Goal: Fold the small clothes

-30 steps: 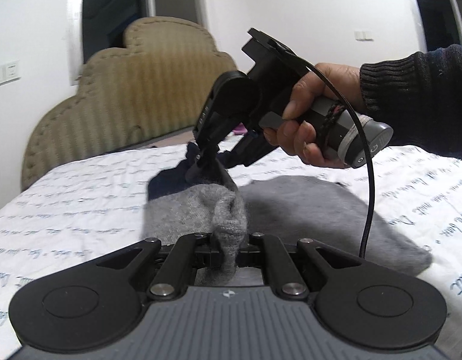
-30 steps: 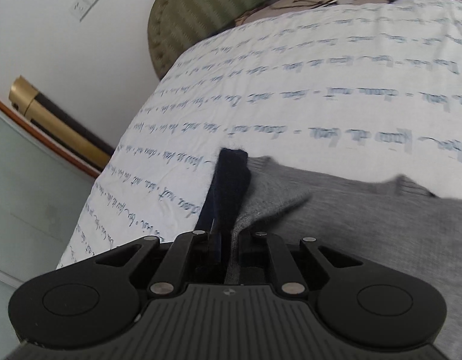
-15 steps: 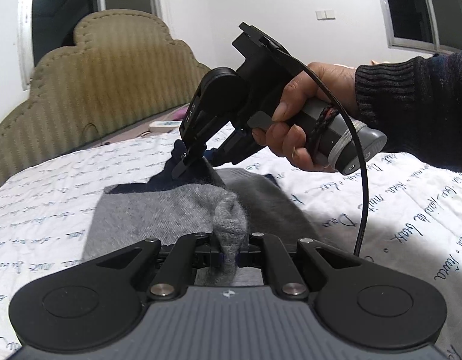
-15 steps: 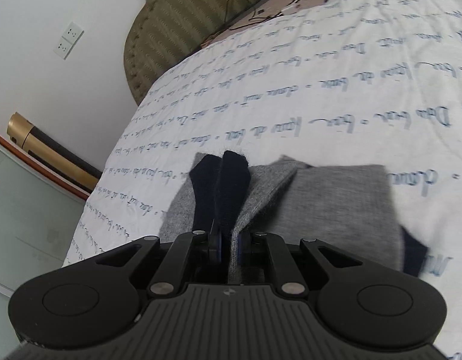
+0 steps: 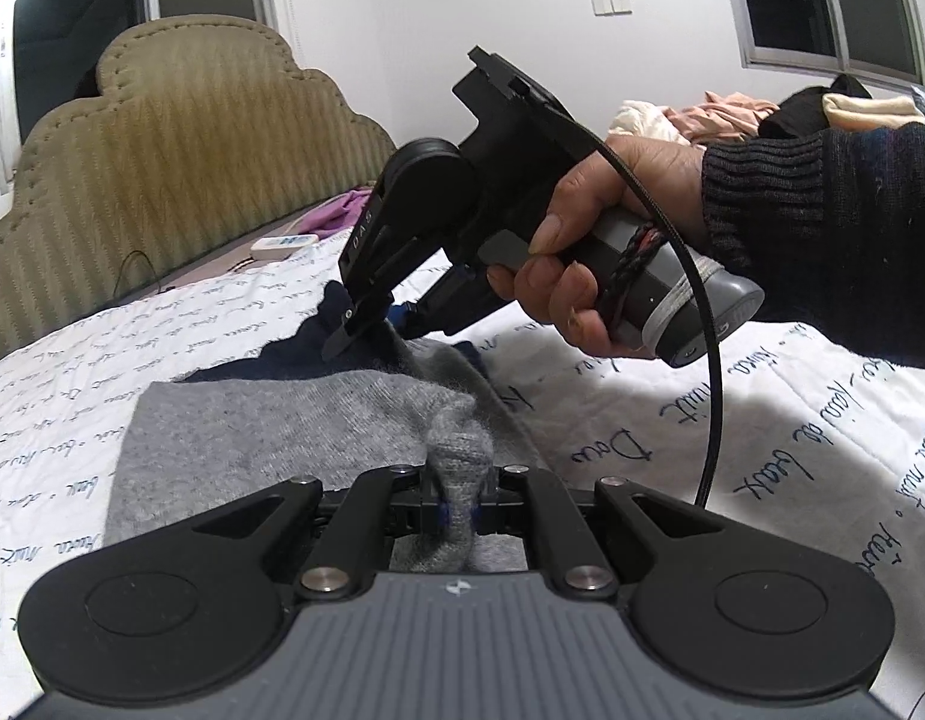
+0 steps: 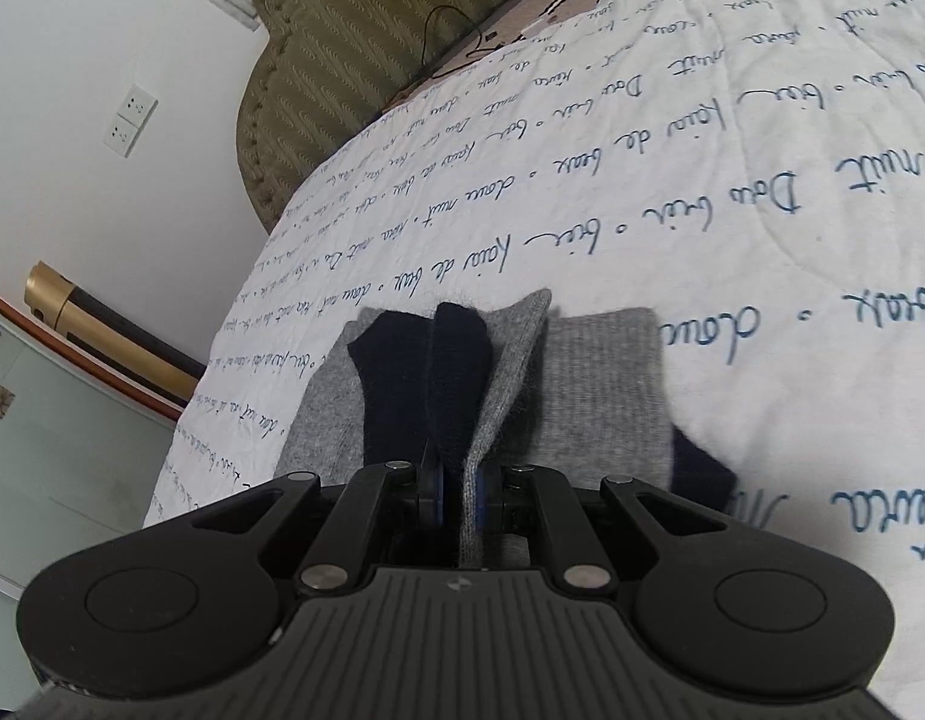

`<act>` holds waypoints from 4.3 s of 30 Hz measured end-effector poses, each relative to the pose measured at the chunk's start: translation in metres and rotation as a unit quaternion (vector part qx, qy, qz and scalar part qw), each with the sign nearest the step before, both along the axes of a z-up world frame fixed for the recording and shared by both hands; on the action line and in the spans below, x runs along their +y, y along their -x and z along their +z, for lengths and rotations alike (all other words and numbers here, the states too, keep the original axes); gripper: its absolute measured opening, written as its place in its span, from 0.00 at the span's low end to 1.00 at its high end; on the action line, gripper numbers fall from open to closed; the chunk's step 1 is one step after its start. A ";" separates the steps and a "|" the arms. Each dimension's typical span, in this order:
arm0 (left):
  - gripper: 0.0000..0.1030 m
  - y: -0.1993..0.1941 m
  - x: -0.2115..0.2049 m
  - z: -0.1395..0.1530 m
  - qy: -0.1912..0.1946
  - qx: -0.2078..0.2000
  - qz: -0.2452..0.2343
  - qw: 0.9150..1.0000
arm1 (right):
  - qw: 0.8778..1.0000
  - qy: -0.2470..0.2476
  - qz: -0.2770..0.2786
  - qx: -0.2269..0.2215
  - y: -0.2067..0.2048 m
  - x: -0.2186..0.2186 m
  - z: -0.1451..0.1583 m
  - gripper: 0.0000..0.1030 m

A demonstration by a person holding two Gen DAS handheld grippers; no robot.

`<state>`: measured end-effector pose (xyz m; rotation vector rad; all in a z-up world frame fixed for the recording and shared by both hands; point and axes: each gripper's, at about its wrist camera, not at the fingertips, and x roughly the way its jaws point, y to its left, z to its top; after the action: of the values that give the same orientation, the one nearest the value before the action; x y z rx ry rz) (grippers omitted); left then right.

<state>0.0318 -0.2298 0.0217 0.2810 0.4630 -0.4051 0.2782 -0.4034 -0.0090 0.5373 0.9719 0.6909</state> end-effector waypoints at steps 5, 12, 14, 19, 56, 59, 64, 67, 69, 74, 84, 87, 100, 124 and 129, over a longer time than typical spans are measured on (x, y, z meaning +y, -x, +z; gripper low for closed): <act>0.06 0.000 -0.006 -0.004 -0.005 0.004 -0.009 1.000 | 1.000 -0.012 -0.010 -0.002 0.004 -0.015 -0.006 0.12; 0.06 0.002 -0.012 -0.010 -0.016 0.002 -0.027 1.000 | 0.999 -0.028 -0.023 -0.005 0.007 -0.031 -0.011 0.12; 0.06 0.003 -0.012 -0.012 -0.019 0.004 -0.031 0.999 | 0.999 -0.031 -0.025 -0.006 0.008 -0.033 -0.012 0.12; 0.06 0.005 -0.012 -0.015 -0.024 0.006 -0.039 0.999 | 0.999 -0.037 -0.035 -0.003 0.010 -0.039 -0.015 0.12; 0.79 -0.225 0.134 -0.013 0.286 0.272 0.159 0.905 | 0.992 0.050 -0.109 -0.027 0.003 -0.011 -0.005 0.11; 0.79 -0.224 0.129 -0.019 0.276 0.271 0.149 0.910 | 0.989 0.032 -0.144 -0.015 0.009 -0.041 -0.014 0.10; 0.76 -0.225 0.111 -0.018 0.210 0.238 0.127 0.940 | 0.986 0.005 -0.166 -0.001 0.018 -0.046 -0.032 0.26; 0.73 -0.214 0.119 -0.009 0.203 0.233 0.136 0.941 | 0.983 0.001 -0.182 -0.002 0.034 -0.044 -0.023 0.46; 0.74 -0.190 0.135 -0.001 0.208 0.223 0.134 0.943 | 0.981 -0.018 -0.193 -0.012 0.063 -0.049 -0.010 0.59; 0.74 -0.111 0.158 -0.007 0.208 0.261 0.098 0.938 | 0.984 -0.028 -0.173 -0.008 0.156 -0.057 -0.004 0.57; 0.29 -0.070 0.148 -0.015 0.201 0.287 0.072 0.934 | 0.985 -0.046 -0.164 0.025 0.209 -0.031 -0.014 0.11; 0.14 -0.075 0.151 -0.016 0.209 0.317 0.048 0.924 | 0.989 -0.037 -0.138 0.028 0.211 -0.020 -0.011 0.08; 0.26 -0.065 0.167 -0.004 0.183 0.290 0.036 0.939 | 0.989 -0.032 -0.141 0.041 0.232 -0.021 -0.014 0.20; 0.25 -0.200 0.137 -0.015 0.248 0.270 0.071 0.928 | 0.989 -0.017 -0.145 -0.006 0.088 -0.003 -0.005 0.25; 0.23 -0.187 0.173 0.013 0.273 0.261 0.070 0.923 | 0.990 -0.039 -0.131 -0.036 0.092 0.018 0.027 0.24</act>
<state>0.2186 -0.0564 0.0351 -0.4148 0.8626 -0.4507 0.1862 -0.3857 0.0184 0.6907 0.7914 0.5092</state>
